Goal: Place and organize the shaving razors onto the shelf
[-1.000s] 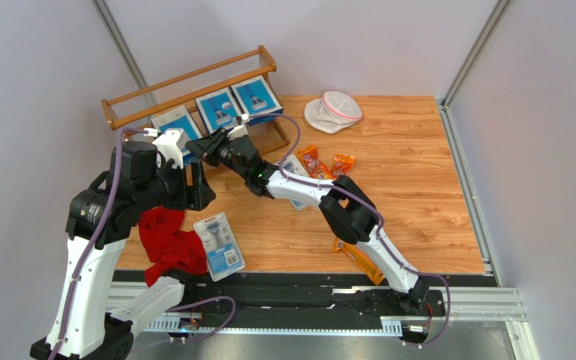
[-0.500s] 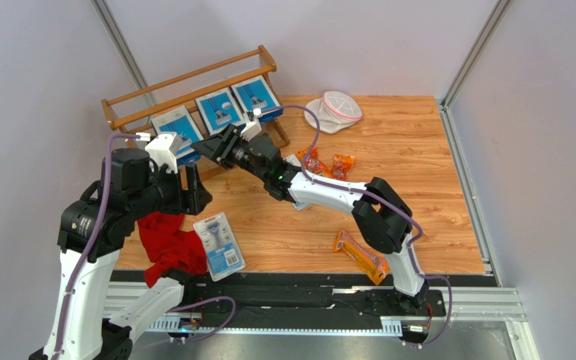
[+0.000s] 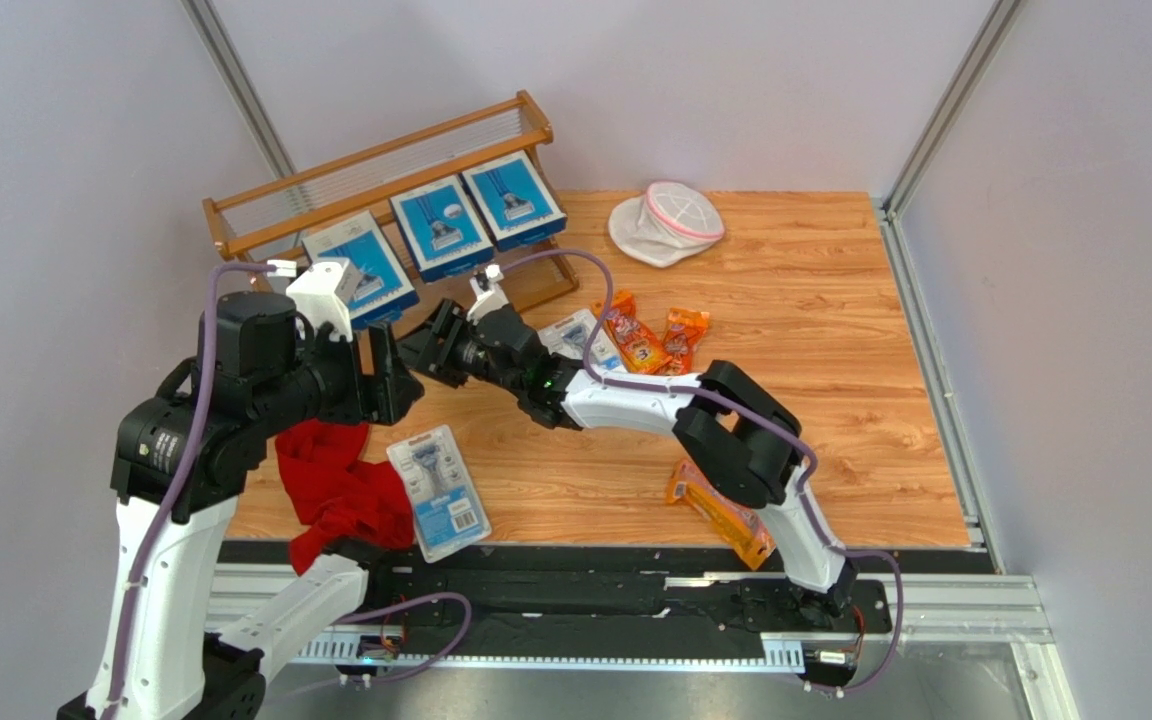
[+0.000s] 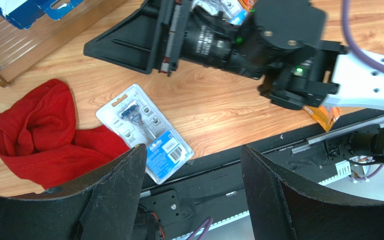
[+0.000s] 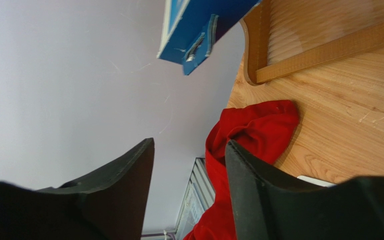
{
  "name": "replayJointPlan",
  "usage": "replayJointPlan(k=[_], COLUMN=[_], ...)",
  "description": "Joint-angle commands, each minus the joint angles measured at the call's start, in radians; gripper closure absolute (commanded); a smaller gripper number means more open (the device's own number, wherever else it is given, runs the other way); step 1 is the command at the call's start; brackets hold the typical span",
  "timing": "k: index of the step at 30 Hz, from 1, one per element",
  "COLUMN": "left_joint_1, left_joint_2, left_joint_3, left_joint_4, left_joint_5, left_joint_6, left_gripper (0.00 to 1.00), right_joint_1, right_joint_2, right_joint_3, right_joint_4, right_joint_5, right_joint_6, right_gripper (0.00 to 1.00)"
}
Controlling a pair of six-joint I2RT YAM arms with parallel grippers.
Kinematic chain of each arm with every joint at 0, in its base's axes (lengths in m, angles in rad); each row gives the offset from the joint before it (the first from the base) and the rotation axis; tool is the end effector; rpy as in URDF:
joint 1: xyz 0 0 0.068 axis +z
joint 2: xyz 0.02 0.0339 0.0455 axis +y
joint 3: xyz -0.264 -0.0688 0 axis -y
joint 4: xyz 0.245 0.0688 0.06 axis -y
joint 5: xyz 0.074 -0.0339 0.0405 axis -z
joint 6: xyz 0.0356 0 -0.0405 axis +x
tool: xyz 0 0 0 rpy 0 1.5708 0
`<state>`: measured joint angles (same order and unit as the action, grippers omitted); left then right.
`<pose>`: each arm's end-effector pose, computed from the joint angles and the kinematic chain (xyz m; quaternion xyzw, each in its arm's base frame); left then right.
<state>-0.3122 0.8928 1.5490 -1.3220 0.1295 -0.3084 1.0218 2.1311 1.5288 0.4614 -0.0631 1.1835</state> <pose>0.0917 -0.0344 0.4486 0.0300 0.8974 -0.1886 0.3977 0.2614 0.4316 0.2324 0.0403 0.7540 0.5955 0.2744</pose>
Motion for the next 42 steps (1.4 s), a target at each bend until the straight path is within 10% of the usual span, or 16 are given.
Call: replayJointPlan(k=[1,21,42], left_joint_1=[0.005,0.005,0.005], left_joint_2=[0.001,0.000,-0.002], left_joint_3=[0.045,0.048,0.049], left_joint_4=[-0.022,-0.029,-0.036], left_joint_5=[0.002,-0.002,-0.027], left_joint_6=[-0.001,0.015,0.028], left_gripper=[0.22,0.22,0.22], right_joint_1=[0.001,-0.008,-0.034], right_joint_2=[0.070,0.256,0.377], right_joint_3=[0.100,0.369,0.645], right_joint_4=[0.049,-0.026,-0.202], right_joint_5=[-0.009,0.014,0.108], right_joint_6=[0.034,0.080,0.061], right_gripper=[0.51,0.95,0.98])
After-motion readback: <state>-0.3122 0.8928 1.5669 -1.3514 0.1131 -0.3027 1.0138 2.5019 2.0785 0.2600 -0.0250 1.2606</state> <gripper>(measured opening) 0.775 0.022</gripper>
